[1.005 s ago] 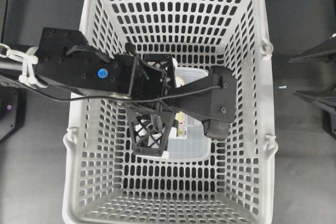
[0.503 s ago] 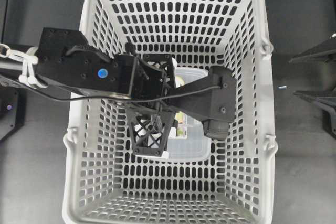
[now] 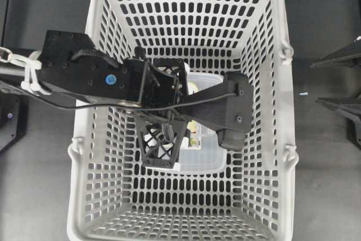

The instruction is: Pick up the tape dispenser from the shopping basket with the left arm.

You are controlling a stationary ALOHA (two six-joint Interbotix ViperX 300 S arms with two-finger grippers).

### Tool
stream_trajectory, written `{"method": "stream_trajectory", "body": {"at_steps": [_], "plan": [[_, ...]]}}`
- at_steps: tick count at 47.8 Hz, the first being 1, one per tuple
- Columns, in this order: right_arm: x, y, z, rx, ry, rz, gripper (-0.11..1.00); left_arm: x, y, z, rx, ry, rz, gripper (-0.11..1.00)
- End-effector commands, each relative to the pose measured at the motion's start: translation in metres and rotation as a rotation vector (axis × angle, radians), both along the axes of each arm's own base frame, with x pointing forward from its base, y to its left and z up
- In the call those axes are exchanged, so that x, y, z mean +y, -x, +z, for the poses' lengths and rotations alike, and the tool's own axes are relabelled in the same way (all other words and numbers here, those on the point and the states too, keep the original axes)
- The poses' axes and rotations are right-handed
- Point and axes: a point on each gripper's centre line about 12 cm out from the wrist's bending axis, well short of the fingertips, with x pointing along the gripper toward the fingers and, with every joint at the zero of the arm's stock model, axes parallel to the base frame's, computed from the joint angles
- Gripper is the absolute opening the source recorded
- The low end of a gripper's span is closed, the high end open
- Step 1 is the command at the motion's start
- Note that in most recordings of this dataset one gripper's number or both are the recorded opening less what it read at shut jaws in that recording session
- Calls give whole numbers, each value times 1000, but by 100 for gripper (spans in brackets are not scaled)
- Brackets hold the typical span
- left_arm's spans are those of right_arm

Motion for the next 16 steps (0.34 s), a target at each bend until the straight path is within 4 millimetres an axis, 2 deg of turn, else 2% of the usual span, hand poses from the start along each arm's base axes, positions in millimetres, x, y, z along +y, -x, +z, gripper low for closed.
{"method": "stream_trajectory", "body": {"at_steps": [1, 16], "plan": [[0, -1, 3, -8, 0, 1, 71, 0, 2, 9, -25, -2, -3, 29], [0, 1, 5, -18, -2, 1, 71, 0, 3, 3, -13, -3, -7, 29]]}}
